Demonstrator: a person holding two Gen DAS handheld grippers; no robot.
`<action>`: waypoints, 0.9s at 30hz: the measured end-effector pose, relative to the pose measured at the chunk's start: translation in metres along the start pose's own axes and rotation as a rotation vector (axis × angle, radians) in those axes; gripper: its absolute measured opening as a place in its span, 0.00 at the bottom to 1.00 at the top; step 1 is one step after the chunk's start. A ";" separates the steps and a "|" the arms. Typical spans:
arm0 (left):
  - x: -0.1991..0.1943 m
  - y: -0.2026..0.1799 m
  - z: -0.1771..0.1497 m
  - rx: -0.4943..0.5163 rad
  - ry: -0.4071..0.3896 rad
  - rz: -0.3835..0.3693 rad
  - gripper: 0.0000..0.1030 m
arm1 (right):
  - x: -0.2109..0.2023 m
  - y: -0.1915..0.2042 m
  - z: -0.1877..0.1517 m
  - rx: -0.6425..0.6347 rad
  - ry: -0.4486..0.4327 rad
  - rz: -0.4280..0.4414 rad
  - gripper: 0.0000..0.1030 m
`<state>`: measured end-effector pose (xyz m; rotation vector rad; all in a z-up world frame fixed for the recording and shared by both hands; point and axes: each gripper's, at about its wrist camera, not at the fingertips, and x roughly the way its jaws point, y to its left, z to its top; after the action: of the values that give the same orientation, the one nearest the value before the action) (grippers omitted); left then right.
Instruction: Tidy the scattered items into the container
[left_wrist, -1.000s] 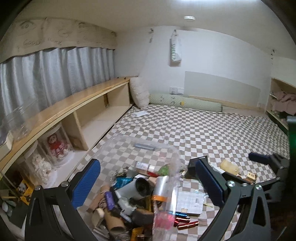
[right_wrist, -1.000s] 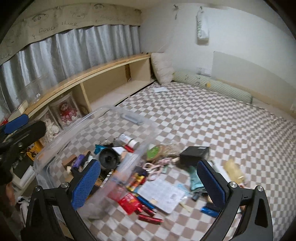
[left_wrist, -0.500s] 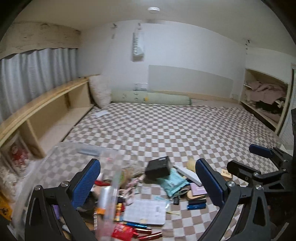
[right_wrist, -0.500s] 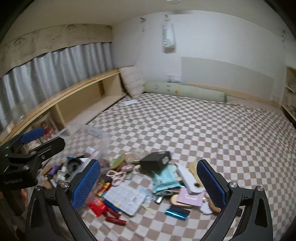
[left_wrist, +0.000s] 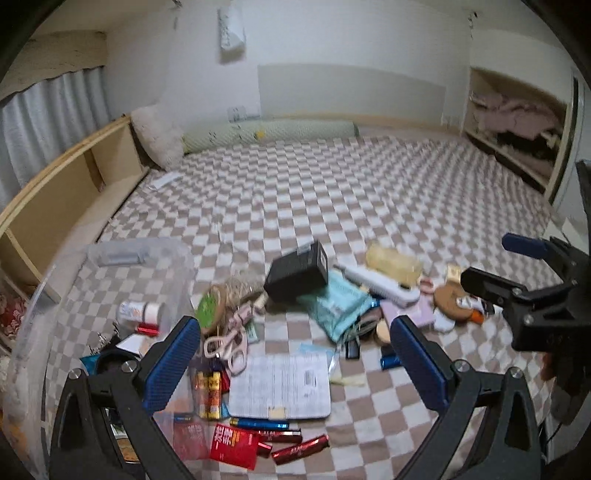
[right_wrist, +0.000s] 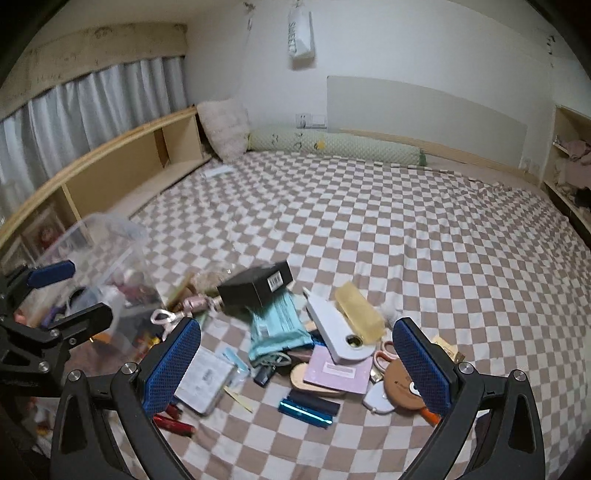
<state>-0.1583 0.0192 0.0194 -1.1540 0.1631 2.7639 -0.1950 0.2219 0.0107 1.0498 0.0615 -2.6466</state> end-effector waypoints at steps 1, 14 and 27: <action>0.003 0.000 -0.004 0.006 0.011 -0.006 1.00 | 0.006 -0.001 -0.005 -0.002 0.020 0.005 1.00; 0.043 -0.013 -0.067 0.142 0.152 -0.079 1.00 | 0.070 -0.018 -0.057 -0.092 0.203 0.016 1.00; 0.094 -0.012 -0.132 0.143 0.386 -0.139 1.00 | 0.129 -0.012 -0.105 -0.153 0.401 0.069 0.73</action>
<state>-0.1295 0.0189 -0.1411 -1.5793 0.3024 2.3426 -0.2180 0.2162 -0.1546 1.4797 0.3008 -2.2907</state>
